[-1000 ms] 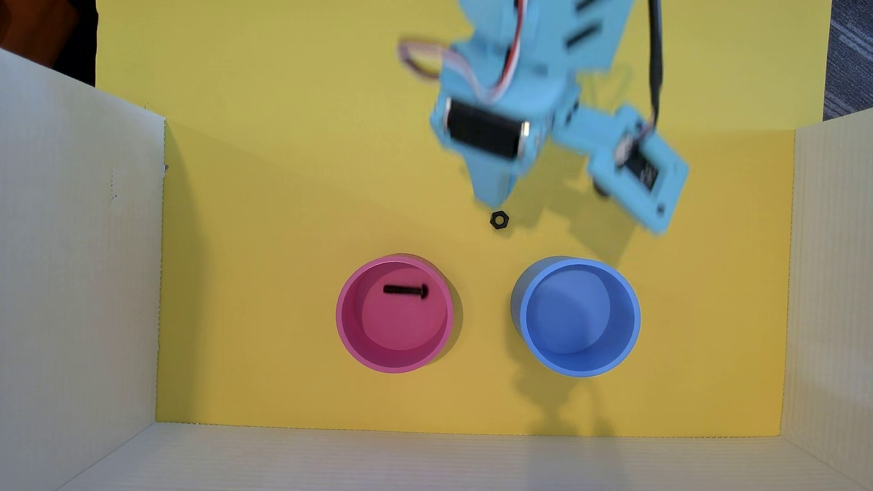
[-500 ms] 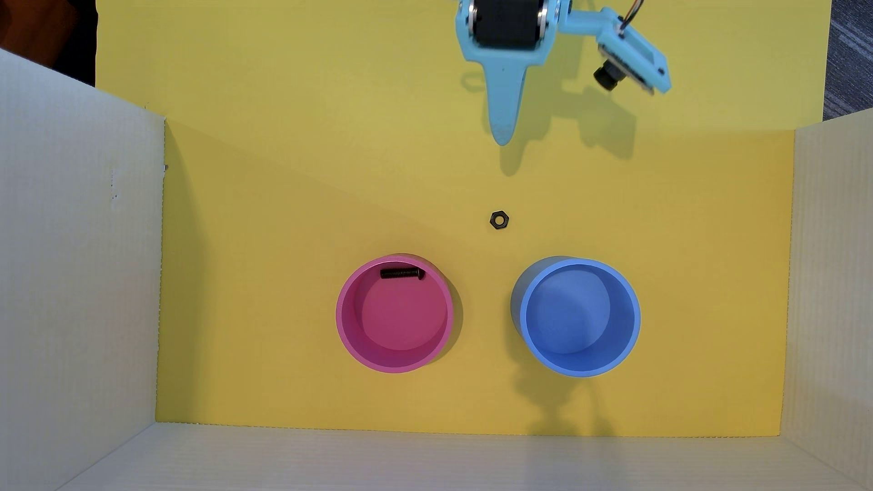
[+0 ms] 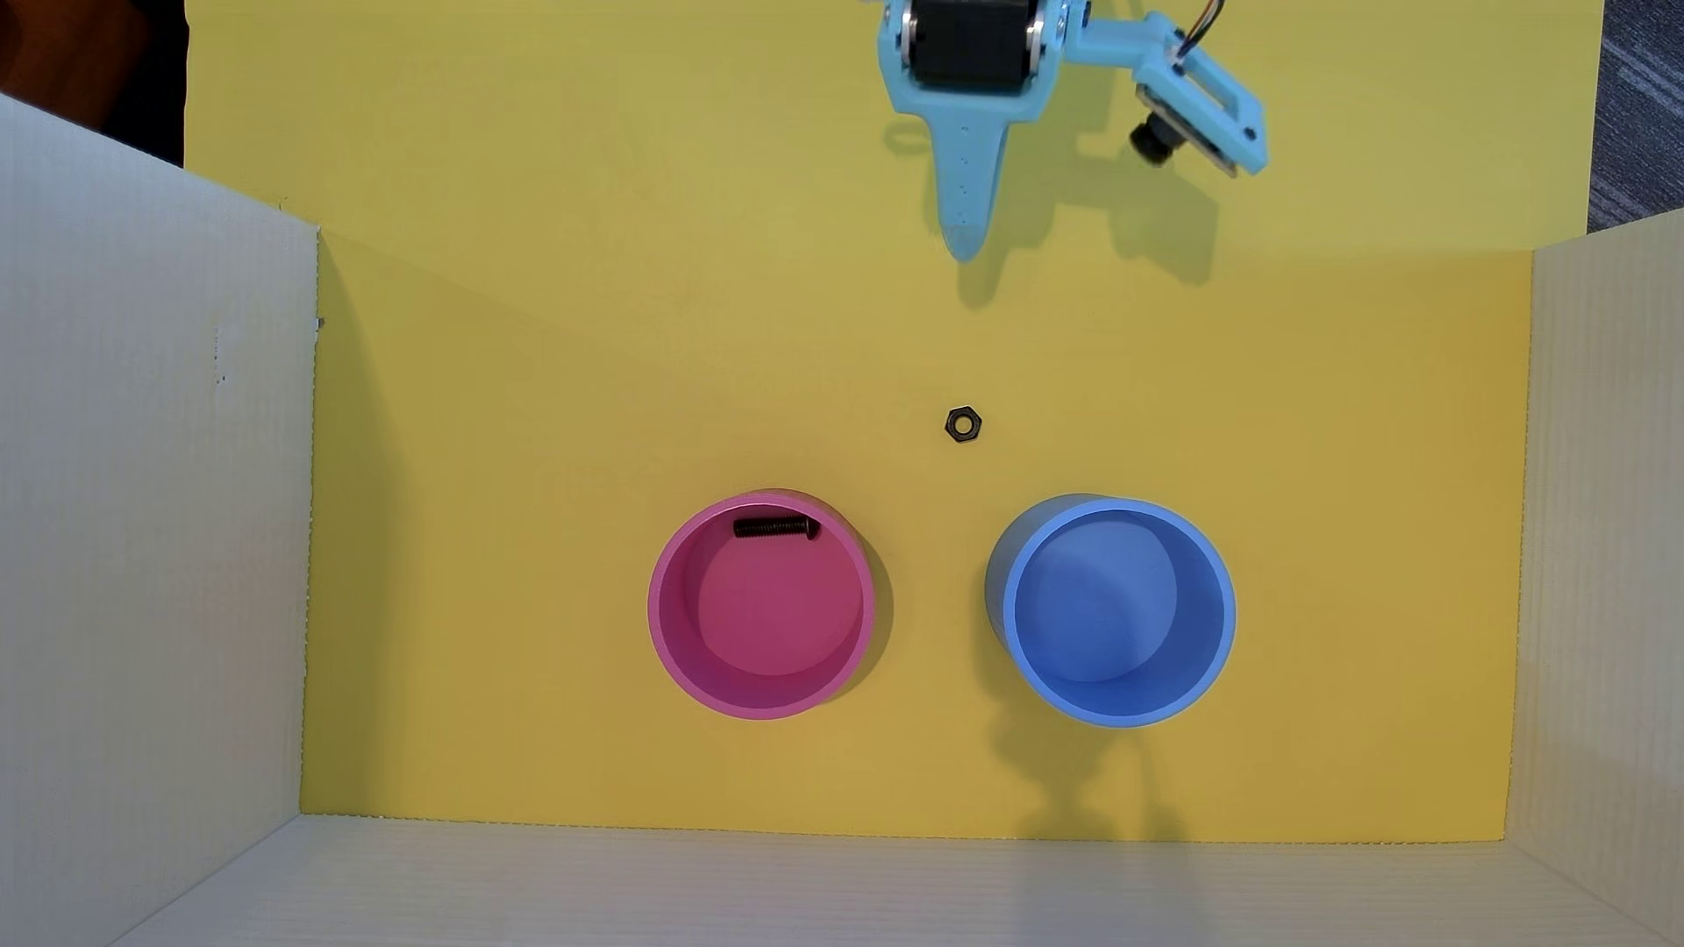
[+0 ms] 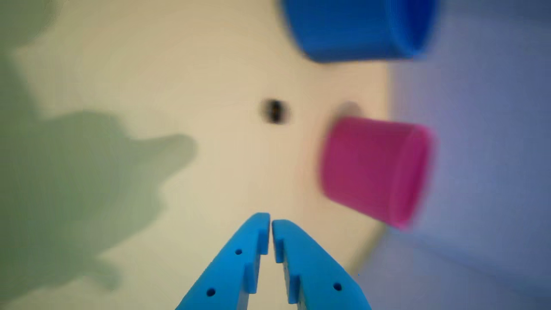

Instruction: Pick up the bolt and place it in the pink box

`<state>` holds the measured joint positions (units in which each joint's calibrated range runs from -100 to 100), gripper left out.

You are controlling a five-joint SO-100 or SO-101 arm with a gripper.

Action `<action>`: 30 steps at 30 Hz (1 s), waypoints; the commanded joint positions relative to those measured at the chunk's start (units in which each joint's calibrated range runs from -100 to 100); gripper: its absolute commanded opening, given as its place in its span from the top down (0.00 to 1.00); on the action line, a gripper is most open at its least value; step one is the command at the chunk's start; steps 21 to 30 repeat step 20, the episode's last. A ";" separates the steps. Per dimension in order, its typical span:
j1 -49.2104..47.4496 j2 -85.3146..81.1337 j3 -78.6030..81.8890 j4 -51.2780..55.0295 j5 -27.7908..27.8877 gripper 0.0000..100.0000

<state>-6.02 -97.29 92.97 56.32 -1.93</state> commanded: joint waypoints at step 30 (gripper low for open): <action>-6.35 -0.02 0.33 13.65 -3.72 0.99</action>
